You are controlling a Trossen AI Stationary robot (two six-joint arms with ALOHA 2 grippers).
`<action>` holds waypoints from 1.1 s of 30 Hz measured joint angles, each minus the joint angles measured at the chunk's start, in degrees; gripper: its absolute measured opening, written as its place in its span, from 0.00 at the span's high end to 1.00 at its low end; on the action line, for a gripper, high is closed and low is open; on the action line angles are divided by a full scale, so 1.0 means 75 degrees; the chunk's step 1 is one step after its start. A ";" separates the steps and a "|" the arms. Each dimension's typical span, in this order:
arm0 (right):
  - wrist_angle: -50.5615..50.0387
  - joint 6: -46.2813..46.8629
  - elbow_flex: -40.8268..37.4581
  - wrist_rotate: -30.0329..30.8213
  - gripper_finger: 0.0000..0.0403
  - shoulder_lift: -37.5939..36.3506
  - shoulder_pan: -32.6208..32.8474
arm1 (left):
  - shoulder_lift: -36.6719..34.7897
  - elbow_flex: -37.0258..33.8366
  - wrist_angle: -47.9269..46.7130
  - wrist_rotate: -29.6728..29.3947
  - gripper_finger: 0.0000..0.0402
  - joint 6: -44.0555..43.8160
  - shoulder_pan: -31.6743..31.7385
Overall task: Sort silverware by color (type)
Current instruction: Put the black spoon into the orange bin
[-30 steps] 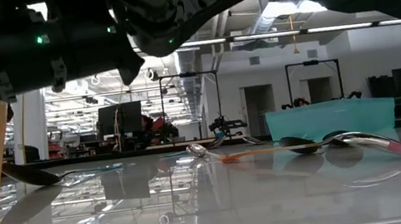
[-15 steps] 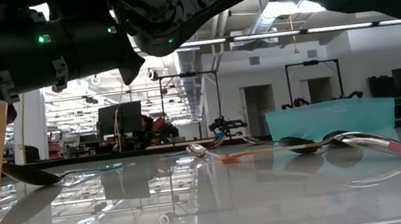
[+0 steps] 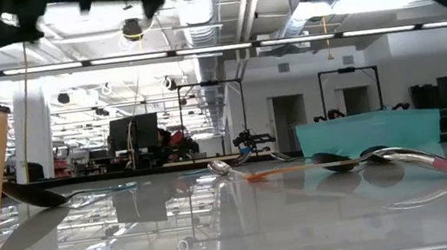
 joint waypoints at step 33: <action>-0.9480 0.0790 -0.2836 0.6436 0.86 -0.4194 -0.0693 | 0.0003 -0.0189 -0.0527 -0.0517 0.54 -0.0017 0.0003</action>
